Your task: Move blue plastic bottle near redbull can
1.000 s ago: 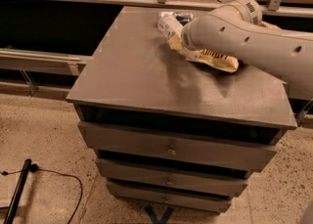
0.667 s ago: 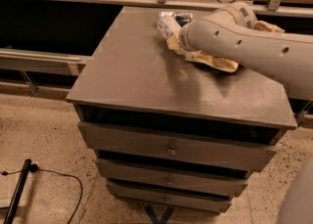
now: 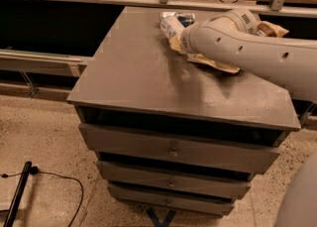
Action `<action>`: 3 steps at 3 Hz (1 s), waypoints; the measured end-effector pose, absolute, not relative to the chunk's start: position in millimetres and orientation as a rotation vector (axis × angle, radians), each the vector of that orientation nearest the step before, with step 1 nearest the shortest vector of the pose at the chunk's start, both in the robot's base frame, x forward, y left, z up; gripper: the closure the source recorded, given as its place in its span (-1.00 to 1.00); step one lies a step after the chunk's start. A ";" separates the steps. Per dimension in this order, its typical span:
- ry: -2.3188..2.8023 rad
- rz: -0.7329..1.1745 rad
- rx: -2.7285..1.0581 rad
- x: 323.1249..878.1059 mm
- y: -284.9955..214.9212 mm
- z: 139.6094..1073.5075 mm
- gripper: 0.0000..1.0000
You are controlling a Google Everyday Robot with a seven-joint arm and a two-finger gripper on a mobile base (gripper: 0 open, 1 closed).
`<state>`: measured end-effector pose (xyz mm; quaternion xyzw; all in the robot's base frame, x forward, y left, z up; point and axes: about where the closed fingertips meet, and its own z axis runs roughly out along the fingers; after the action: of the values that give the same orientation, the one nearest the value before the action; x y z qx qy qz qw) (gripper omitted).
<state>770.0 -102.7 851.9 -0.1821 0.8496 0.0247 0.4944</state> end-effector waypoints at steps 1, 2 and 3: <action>2.046 0.068 -0.455 766.4 -99.2 851.4 -0.77; 2.036 0.076 -0.470 761.6 -95.1 851.8 -1.00; 2.022 0.088 -0.476 752.7 -94.7 856.0 -1.00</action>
Offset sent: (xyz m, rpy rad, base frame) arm -0.0137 0.0088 -0.0028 0.0030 -0.0190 0.0462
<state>752.7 -94.7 856.0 -0.1975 0.8386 0.0364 0.5064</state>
